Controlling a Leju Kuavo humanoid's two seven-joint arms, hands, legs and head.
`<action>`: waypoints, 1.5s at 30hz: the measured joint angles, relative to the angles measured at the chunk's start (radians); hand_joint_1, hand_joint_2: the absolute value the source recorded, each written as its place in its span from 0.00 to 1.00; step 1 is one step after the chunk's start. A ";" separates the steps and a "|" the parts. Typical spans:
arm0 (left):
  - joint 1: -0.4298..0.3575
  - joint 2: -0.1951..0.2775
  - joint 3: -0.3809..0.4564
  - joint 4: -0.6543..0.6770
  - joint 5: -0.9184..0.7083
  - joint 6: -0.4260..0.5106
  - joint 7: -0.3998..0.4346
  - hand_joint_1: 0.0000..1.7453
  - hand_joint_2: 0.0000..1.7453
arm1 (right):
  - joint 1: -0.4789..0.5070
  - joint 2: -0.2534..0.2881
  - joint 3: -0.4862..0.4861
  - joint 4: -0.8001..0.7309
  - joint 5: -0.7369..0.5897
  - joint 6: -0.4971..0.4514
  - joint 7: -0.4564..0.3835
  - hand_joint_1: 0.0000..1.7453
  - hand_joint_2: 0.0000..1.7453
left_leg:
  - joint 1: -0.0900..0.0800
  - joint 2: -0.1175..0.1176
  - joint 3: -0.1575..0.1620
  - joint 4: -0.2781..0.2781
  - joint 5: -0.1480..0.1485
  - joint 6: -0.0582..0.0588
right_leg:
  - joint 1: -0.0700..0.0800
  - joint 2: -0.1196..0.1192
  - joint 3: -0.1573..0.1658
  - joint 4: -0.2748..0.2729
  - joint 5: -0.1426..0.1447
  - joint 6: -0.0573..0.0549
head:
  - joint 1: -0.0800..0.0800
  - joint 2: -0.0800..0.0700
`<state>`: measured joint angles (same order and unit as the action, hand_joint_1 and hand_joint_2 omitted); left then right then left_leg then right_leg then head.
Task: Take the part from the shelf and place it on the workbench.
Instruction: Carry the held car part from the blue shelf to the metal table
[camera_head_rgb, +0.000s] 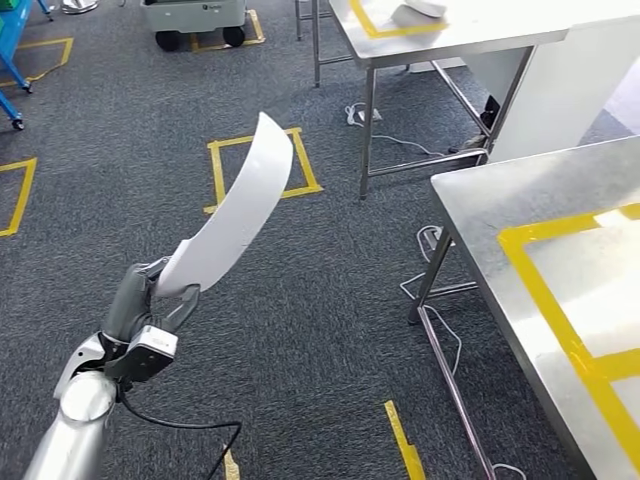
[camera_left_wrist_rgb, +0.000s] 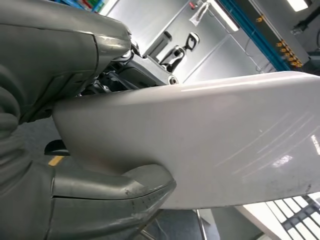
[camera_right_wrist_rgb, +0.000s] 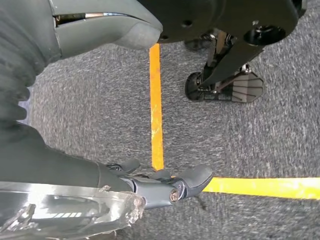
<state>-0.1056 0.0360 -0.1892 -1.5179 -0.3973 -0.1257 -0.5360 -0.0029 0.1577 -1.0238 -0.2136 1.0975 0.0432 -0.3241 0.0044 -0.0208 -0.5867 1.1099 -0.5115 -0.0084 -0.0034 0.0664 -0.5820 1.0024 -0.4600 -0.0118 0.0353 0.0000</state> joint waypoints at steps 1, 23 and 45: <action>0.000 0.000 0.000 0.000 -0.001 0.000 0.002 1.00 1.00 | 0.000 0.000 0.000 0.000 0.001 0.000 0.008 0.00 1.00 | 0.000 -0.016 0.025 -0.057 0.020 0.004 | 0.000 0.009 -0.002 0.002 0.001 0.003 | 0.000 0.000; 0.012 -0.004 -0.003 0.018 -0.021 0.021 -0.001 1.00 1.00 | 0.018 0.002 -0.011 0.000 0.015 -0.002 0.040 0.00 1.00 | -0.003 0.056 0.026 -0.048 -0.036 -0.009 | -0.003 -0.072 0.004 -0.009 -0.004 0.005 | 0.001 0.000; 0.000 -0.020 -0.008 0.015 -0.092 0.121 0.059 1.00 1.00 | 0.003 0.002 -0.019 0.000 0.046 -0.003 0.035 0.00 1.00 | -0.002 0.064 0.045 -0.126 0.032 0.033 | -0.007 -0.076 -0.095 0.171 -0.055 0.052 | 0.010 0.000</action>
<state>-0.1055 0.0158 -0.1967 -1.5032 -0.4892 -0.0051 -0.4770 -0.0001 0.1601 -1.0428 -0.2136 1.1432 0.0400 -0.2891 0.0024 0.0434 -0.5419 0.9840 -0.4799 0.0244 -0.0108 -0.0092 -0.6769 1.1731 -0.5155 0.0406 0.0449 0.0000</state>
